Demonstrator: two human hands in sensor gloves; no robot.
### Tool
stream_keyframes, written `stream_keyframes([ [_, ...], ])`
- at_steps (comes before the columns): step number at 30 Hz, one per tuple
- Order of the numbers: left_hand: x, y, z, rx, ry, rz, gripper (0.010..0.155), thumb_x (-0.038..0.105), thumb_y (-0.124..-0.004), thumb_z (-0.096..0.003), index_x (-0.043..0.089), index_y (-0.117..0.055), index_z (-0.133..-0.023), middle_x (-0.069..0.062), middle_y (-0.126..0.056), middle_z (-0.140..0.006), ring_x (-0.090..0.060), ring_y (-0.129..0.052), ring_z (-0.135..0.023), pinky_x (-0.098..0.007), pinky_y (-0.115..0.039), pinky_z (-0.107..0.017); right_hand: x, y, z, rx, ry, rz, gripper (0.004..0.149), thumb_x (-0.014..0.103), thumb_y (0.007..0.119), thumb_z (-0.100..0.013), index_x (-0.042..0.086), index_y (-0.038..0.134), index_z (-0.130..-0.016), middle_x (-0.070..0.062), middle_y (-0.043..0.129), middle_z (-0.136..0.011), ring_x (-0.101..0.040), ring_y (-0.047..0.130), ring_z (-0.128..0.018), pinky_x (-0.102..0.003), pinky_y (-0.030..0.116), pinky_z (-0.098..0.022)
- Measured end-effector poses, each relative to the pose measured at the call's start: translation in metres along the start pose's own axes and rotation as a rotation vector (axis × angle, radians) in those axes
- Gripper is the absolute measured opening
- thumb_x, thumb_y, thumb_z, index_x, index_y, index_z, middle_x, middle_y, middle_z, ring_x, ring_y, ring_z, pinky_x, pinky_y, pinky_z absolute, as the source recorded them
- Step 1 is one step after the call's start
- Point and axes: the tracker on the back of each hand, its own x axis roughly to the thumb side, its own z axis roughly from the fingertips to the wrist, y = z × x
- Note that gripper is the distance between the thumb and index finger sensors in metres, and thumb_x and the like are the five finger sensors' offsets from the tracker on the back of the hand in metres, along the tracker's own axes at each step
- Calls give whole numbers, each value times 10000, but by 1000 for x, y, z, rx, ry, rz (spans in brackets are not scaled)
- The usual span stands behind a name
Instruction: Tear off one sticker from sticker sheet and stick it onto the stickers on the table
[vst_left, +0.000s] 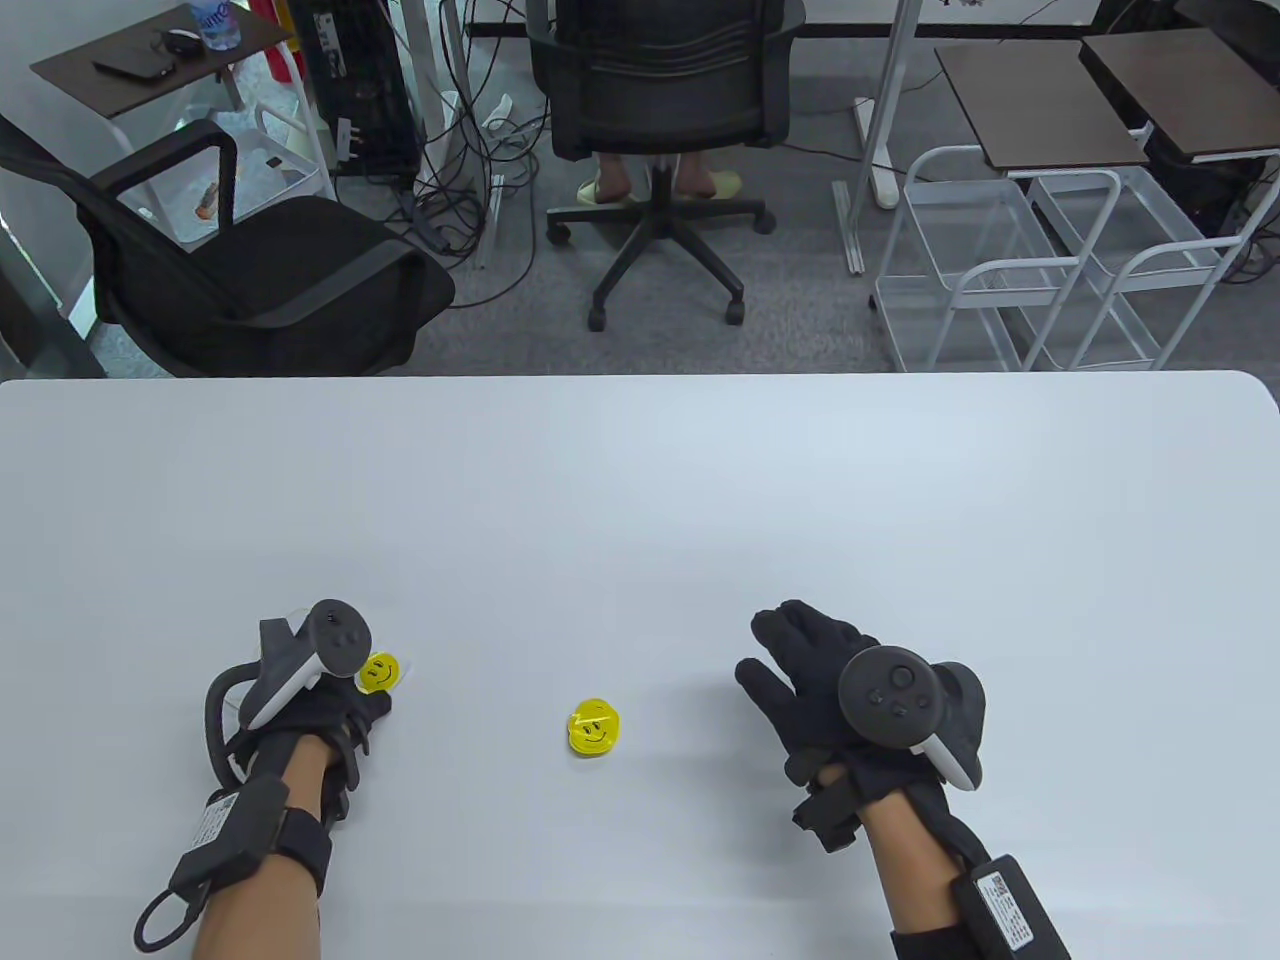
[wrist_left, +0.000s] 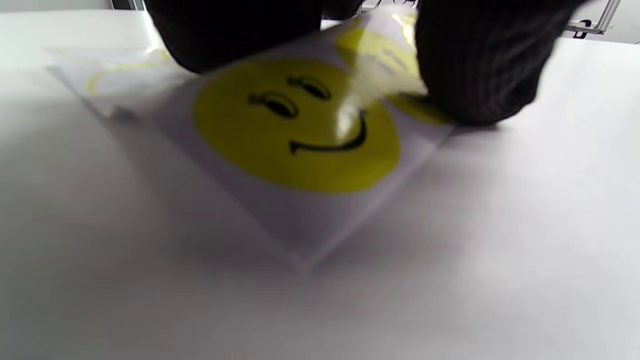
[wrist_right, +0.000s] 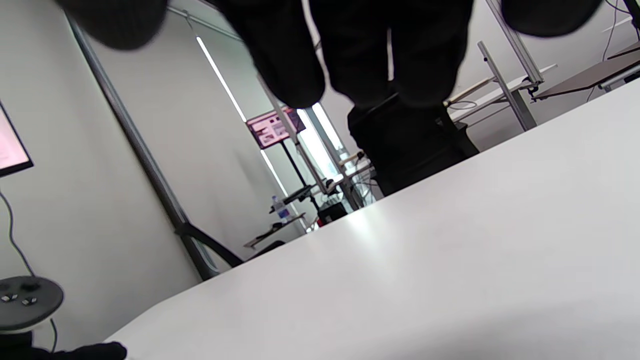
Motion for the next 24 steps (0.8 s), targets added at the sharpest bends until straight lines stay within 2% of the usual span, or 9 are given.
stream_keyframes([
  [5,8,3,4,62,-11,-41,845,430,-869,-450,170,-417,-1115,-122,-541,-1165,-411,-655,-1008,-423,-745,-721,1,1,0,3,-5,-6,731,577,602,-505,79,721,-1026,-277,710,-1077,-607,678,-926,-837,479,-595],
  [9,13,4,8,150,-14,-109,698,338,-896,-455,215,-575,-1062,-76,-708,-1088,-354,-821,-913,-365,-845,-653,2,2,0,3,-12,-10,733,578,601,-505,77,720,-1027,-276,711,-1076,-608,677,-926,-837,479,-595],
  [14,15,9,15,222,-26,-110,585,248,-877,-463,239,-671,-1010,-54,-819,-1023,-329,-922,-849,-349,-903,-601,2,2,0,0,-18,-15,731,578,600,-506,79,721,-1026,-275,710,-1077,-608,677,-926,-837,479,-595],
  [19,32,40,35,456,-78,-66,565,227,-855,-467,242,-680,-1004,-47,-828,-1016,-340,-908,-870,-372,-892,-610,3,3,0,3,-23,-19,732,578,602,-506,81,714,-1030,-276,711,-1075,-608,686,-915,-814,524,-586],
  [24,64,72,57,624,-182,-8,578,230,-835,-477,236,-647,-1023,-52,-793,-1042,-348,-873,-903,-389,-863,-640,7,3,2,-22,-32,-22,765,603,584,-490,77,709,-1031,-272,741,-1048,-590,717,-888,-809,516,-581],
])
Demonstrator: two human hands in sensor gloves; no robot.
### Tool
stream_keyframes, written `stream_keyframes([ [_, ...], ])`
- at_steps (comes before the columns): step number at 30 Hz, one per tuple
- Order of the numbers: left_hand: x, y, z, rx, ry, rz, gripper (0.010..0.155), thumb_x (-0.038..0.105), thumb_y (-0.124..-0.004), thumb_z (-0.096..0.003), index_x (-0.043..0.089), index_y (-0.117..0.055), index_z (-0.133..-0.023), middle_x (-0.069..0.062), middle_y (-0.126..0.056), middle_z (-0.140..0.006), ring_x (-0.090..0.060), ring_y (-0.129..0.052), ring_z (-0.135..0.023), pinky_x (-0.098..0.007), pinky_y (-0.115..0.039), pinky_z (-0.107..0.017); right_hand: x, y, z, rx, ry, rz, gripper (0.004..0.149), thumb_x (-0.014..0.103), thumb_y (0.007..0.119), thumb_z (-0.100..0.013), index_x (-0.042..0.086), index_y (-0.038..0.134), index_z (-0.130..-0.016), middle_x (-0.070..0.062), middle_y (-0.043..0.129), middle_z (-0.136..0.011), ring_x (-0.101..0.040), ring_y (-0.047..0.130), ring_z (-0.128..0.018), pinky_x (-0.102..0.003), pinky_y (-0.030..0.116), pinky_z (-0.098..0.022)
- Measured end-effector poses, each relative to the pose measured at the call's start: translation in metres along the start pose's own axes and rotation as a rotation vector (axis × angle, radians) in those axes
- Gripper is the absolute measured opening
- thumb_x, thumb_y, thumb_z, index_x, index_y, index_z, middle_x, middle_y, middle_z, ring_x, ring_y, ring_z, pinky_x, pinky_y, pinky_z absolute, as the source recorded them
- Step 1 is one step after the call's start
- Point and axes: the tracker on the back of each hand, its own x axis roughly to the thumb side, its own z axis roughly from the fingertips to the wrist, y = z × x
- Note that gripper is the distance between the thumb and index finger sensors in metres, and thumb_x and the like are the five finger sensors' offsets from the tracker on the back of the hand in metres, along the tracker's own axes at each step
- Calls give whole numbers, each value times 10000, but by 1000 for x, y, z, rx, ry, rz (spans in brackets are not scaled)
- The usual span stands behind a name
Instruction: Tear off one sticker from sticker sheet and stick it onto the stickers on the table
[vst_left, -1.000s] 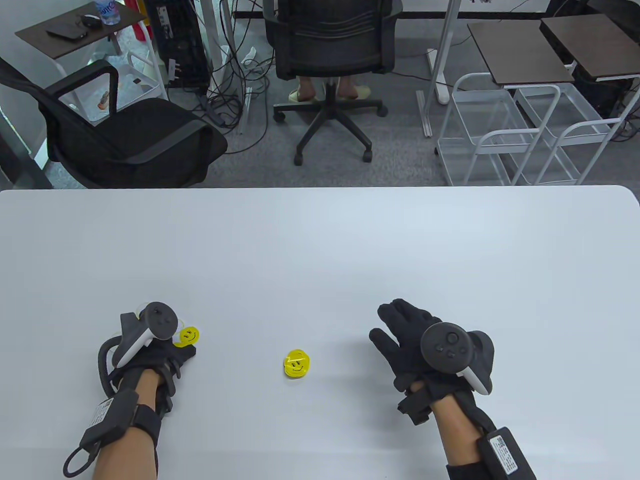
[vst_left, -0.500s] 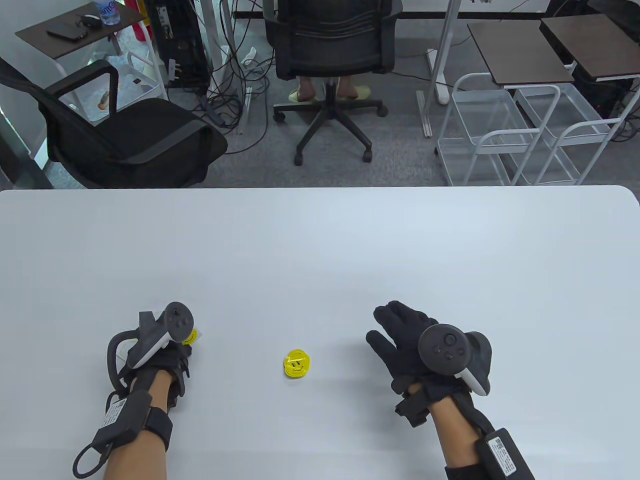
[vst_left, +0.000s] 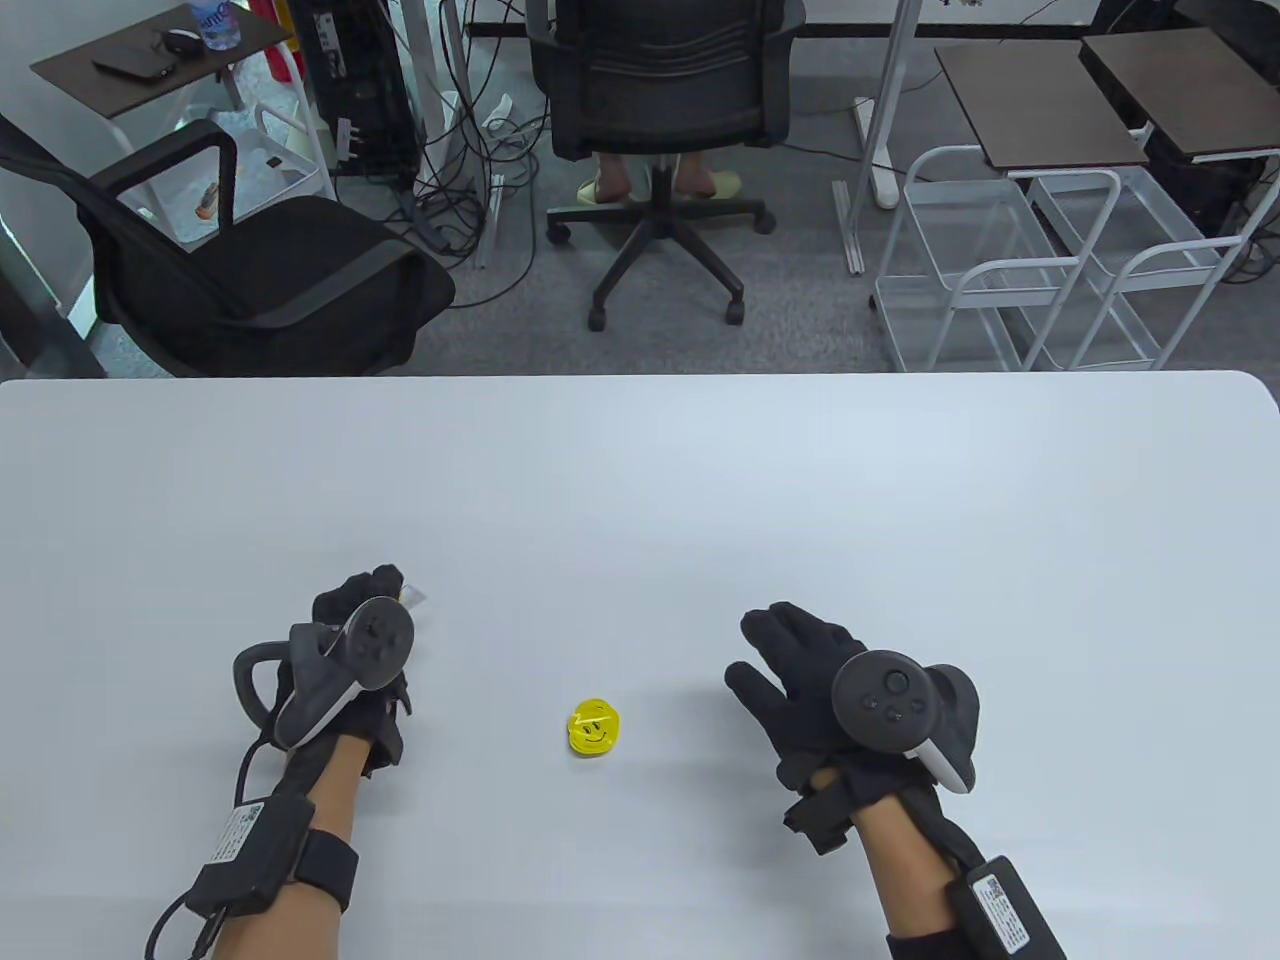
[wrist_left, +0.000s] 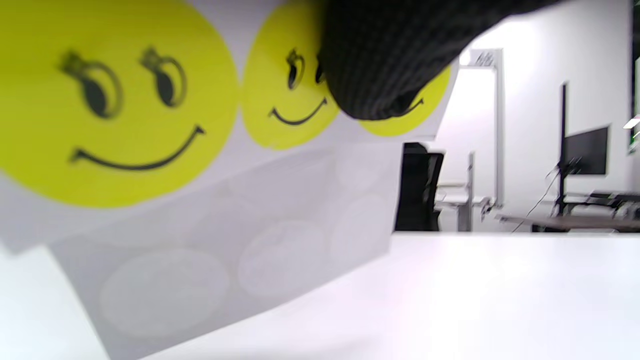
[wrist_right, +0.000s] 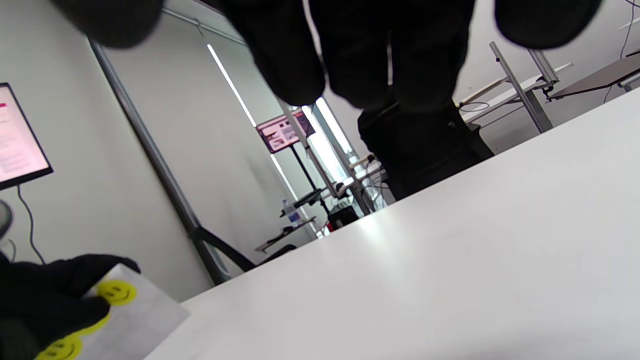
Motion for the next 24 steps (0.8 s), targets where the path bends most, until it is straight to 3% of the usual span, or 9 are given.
stream_keyframes([
  [7,55,35,8,161,-154,84,596,240,-818,-485,233,-612,-1045,-58,-754,-1073,-358,-829,-944,-410,-823,-676,-2,-1,1,-8,19,-18,803,636,585,-472,58,697,-1018,-250,799,-953,-541,772,-796,-749,564,-553],
  [13,88,47,28,257,-273,167,593,239,-822,-483,224,-624,-1041,-75,-756,-1072,-376,-815,-950,-428,-810,-680,-2,0,0,-5,21,-65,824,658,590,-464,51,695,-1011,-213,828,-853,-470,805,-689,-670,623,-500],
  [18,114,51,50,316,-370,228,597,236,-821,-482,222,-619,-1043,-73,-751,-1075,-376,-809,-955,-427,-806,-685,-1,1,0,-23,22,-152,823,678,608,-453,49,751,-965,-158,873,-710,-367,851,-528,-568,695,-398],
  [24,135,49,72,352,-466,234,599,236,-821,-481,220,-614,-1043,-75,-746,-1076,-375,-803,-957,-428,-803,-685,-4,6,-1,-22,29,-333,799,694,706,-442,46,826,-894,-91,920,-576,-242,881,-349,-426,775,-213],
])
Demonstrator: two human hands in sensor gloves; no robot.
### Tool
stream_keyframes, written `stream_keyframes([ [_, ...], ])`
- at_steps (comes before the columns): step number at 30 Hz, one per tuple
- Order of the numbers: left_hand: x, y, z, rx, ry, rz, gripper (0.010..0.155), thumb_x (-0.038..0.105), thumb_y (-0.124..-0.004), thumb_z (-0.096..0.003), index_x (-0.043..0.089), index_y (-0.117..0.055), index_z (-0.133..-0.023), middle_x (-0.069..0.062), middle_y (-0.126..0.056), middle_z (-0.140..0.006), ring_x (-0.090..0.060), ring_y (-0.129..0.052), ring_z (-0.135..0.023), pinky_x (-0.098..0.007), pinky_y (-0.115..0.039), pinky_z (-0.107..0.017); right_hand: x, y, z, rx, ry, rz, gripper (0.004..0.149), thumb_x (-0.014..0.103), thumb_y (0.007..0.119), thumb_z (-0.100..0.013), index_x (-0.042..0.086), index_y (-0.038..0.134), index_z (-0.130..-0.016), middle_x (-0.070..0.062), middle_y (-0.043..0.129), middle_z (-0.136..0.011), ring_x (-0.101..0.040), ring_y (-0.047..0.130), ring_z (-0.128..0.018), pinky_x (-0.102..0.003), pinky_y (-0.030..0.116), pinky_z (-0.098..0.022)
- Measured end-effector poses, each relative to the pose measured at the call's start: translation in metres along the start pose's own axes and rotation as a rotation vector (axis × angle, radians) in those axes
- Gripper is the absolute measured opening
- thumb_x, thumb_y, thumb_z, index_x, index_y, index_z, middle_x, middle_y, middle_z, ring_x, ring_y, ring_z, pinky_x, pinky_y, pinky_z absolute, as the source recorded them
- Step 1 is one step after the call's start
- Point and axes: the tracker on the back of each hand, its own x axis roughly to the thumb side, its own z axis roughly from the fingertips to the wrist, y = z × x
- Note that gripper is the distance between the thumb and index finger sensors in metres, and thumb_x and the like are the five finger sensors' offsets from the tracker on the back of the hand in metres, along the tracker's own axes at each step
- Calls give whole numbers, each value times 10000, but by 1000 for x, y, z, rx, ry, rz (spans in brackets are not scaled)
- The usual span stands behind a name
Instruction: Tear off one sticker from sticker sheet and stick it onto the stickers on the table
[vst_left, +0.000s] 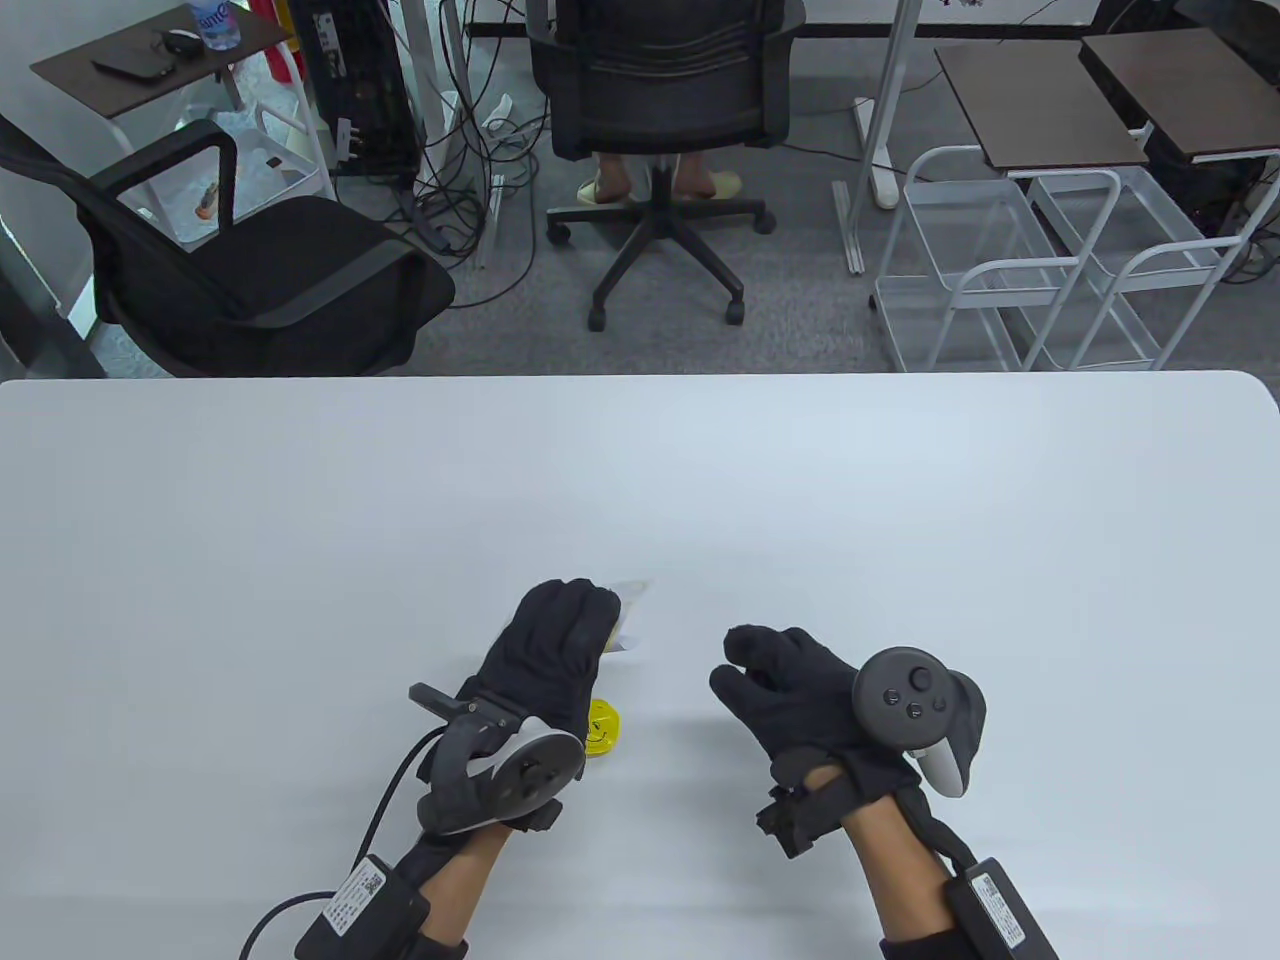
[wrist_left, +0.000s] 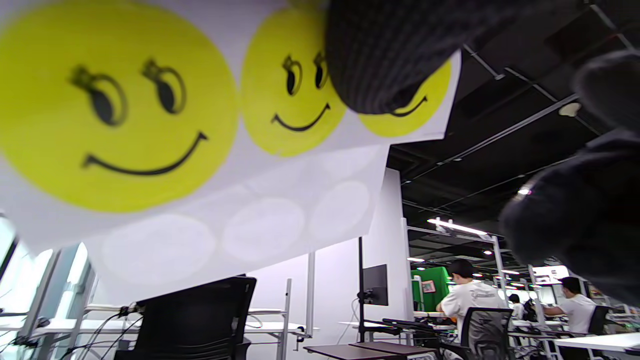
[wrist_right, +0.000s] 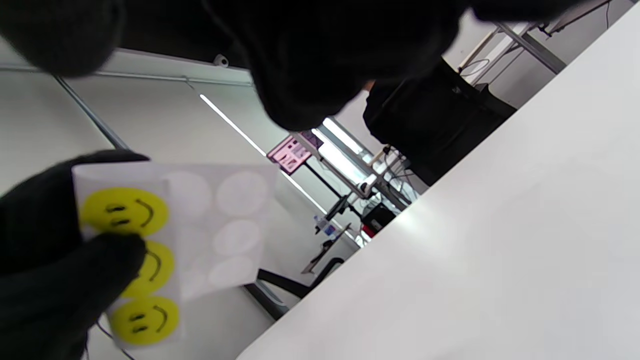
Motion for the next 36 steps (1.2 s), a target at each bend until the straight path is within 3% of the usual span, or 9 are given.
stream_keyframes([
  [5,19,-5,8,-7,-97,-8,605,234,-820,-480,211,-605,-1045,-80,-741,-1075,-379,-798,-957,-431,-799,-684,-2,3,0,0,19,-122,790,709,723,-438,50,866,-848,-16,951,-482,-116,874,-199,-305,774,-72],
  [13,46,-7,15,7,-223,-26,595,226,-819,-477,215,-616,-1036,-73,-752,-1066,-368,-808,-951,-423,-805,-681,-12,6,1,2,122,-347,714,641,732,-477,34,874,-826,-1,951,-450,-102,867,-169,-299,771,-52],
  [20,62,-9,19,13,-301,-51,579,223,-814,-478,228,-629,-1027,-60,-768,-1055,-358,-819,-946,-416,-813,-677,-17,7,1,-8,179,-437,518,468,801,-505,55,886,-806,19,948,-434,-93,866,-157,-298,776,-46],
  [26,74,-12,23,25,-380,-122,566,217,-812,-477,233,-643,-1016,-59,-778,-1045,-351,-826,-940,-412,-817,-674,-16,14,1,28,243,-399,468,412,829,-497,57,888,-797,25,945,-430,-93,867,-154,-304,781,-46],
  [31,76,-12,25,27,-406,-151,566,218,-811,-477,240,-641,-1016,-53,-780,-1044,-348,-829,-938,-409,-820,-671,-23,17,1,58,301,-507,433,379,830,-498,59,892,-782,22,941,-422,-100,866,-150,-312,781,-45],
  [36,79,-12,25,23,-421,-155,588,238,-812,-479,238,-611,-1032,-58,-751,-1063,-355,-800,-958,-419,-798,-687,-16,12,1,-7,246,-336,410,368,820,-495,65,899,-760,29,936,-404,-96,864,-141,-312,782,-40],
])
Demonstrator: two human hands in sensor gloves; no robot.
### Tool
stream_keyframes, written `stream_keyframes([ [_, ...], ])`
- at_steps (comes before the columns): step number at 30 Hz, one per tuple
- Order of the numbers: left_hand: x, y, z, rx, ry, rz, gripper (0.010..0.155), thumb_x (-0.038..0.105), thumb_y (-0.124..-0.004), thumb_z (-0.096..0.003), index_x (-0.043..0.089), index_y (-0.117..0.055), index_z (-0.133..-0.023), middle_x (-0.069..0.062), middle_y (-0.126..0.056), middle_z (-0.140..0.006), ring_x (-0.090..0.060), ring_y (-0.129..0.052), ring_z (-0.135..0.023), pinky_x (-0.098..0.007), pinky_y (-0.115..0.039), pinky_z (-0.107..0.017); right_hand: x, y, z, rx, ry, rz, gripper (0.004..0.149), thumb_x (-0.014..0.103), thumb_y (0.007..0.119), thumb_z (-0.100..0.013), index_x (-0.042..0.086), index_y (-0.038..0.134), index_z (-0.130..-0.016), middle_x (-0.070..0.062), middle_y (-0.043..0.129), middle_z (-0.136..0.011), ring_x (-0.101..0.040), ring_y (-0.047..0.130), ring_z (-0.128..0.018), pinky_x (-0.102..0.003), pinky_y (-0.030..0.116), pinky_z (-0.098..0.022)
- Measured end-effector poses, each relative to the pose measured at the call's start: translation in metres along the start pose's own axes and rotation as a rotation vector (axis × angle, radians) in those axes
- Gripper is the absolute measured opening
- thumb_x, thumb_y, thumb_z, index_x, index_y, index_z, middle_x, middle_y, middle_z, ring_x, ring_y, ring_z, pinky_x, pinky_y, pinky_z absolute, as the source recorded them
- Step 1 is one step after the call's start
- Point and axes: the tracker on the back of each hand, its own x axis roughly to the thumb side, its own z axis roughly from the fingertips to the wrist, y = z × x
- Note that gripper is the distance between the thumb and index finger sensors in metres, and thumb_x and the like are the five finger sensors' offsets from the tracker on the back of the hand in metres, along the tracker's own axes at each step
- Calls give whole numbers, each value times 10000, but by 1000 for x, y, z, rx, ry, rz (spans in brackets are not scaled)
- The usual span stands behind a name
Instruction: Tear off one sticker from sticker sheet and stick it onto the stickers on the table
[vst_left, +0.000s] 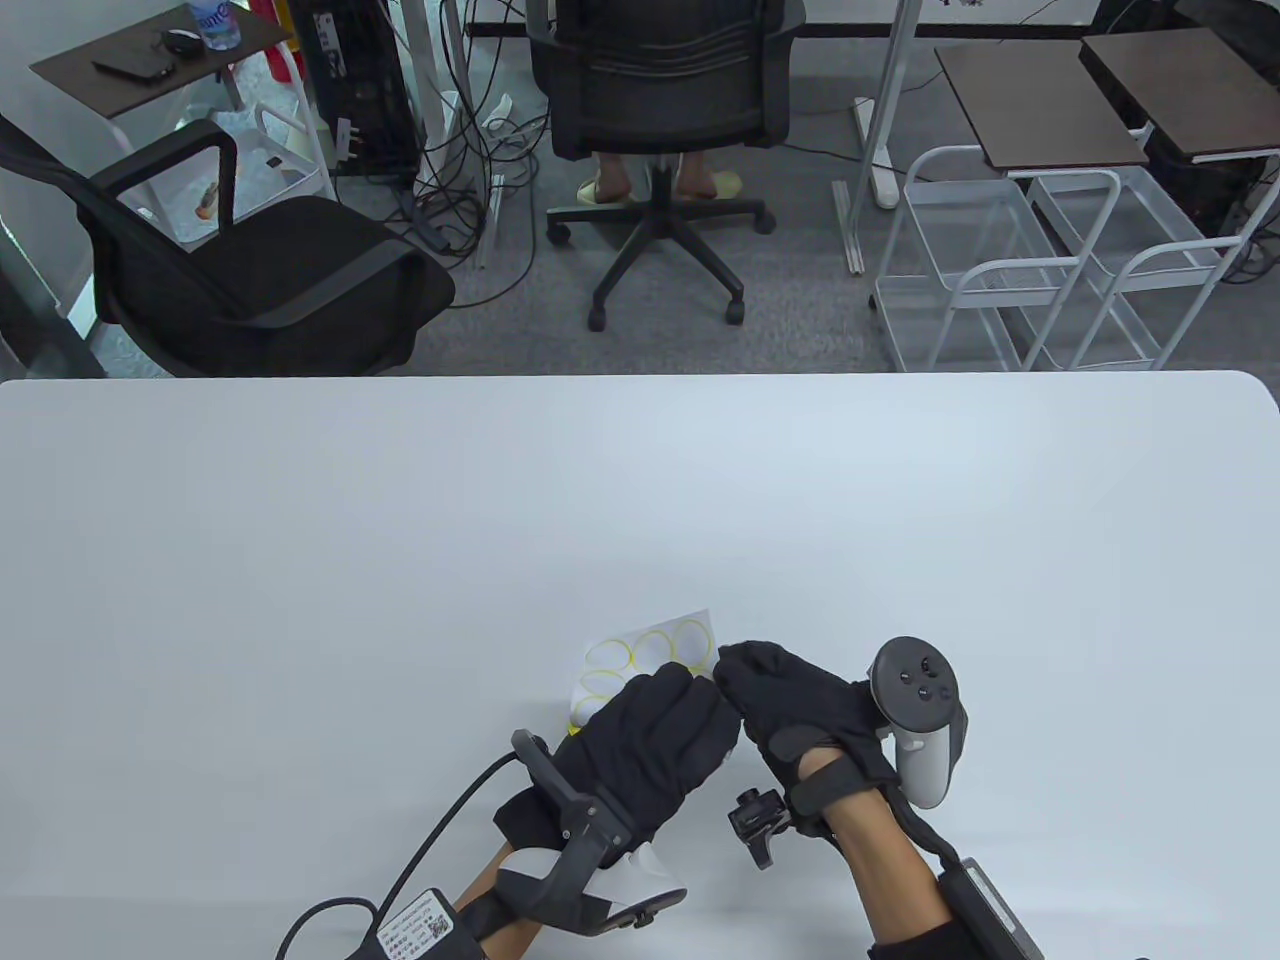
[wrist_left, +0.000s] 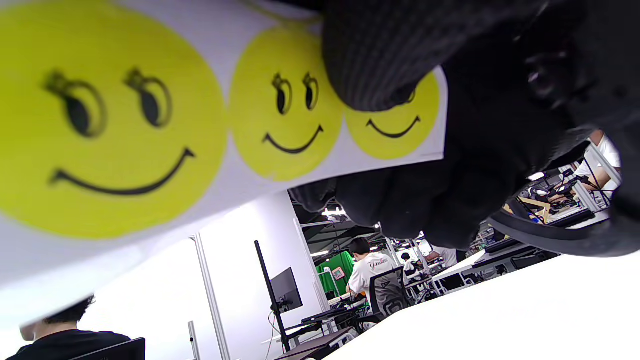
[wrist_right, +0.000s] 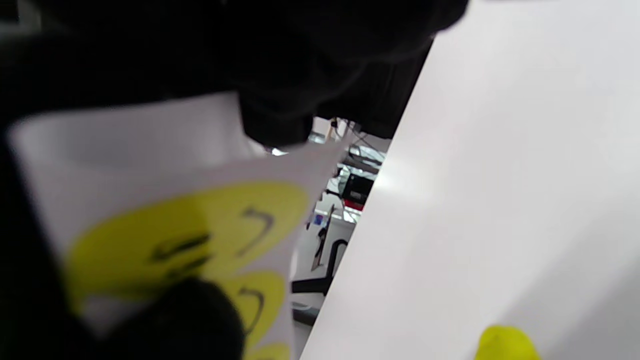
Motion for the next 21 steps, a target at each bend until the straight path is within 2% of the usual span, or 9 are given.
stream_keyframes([
  [2,-3,-3,0,-31,23,14,631,291,-813,-485,233,-555,-1058,-84,-689,-1097,-379,-740,-989,-446,-754,-708,2,-3,2,-55,-33,10,410,369,823,-491,65,901,-754,30,936,-396,-94,864,-136,-312,782,-37],
  [6,-19,-7,4,-55,114,43,815,451,-803,-488,201,-341,-1110,-161,-402,-1180,-468,-434,-1061,-535,-550,-761,7,-12,6,-153,-77,-47,409,369,826,-485,64,904,-746,32,935,-388,-94,863,-129,-313,781,-32],
  [8,-29,-6,7,-46,196,72,903,513,-791,-487,183,-235,-1116,-203,-260,-1185,-519,-281,-1050,-580,-447,-763,10,-18,8,-195,-109,-68,408,370,826,-484,65,903,-745,34,934,-388,-93,863,-129,-312,781,-31],
  [10,-41,-6,10,-36,316,149,980,568,-776,-483,148,-151,-1110,-236,-146,-1171,-550,-208,-1032,-610,-405,-755,11,-21,10,-210,-128,-81,410,371,826,-484,66,902,-746,34,934,-388,-92,863,-129,-313,781,-32],
  [13,-60,-14,19,-21,551,449,1103,628,-777,-459,84,-47,-1081,-263,-35,-1139,-562,-190,-1029,-610,-410,-760,13,-25,10,-195,-150,-95,410,371,825,-484,66,902,-746,33,933,-390,-94,863,-131,-314,781,-34],
  [16,-75,-33,31,-28,769,890,1197,660,-801,-431,52,24,-1049,-275,22,-1125,-568,-148,-1026,-613,-367,-771,15,-26,8,-142,-177,-95,407,370,825,-484,69,902,-746,33,933,-390,-93,863,-133,-313,782,-36],
  [19,-85,-57,42,-91,842,1276,1233,684,-798,-434,39,64,-1034,-278,4,-1141,-565,-103,-1039,-619,-338,-778,17,-23,6,-49,-220,-128,409,371,819,-489,69,897,-753,32,930,-398,-95,863,-141,-313,782,-43],
  [21,-87,-72,48,-162,817,1522,1178,683,-813,-433,41,-73,-1088,-267,-174,-1188,-559,-218,-1070,-644,-376,-767,18,-22,6,-41,-223,-136,409,370,817,-489,69,896,-754,31,929,-399,-97,863,-143,-314,782,-45],
])
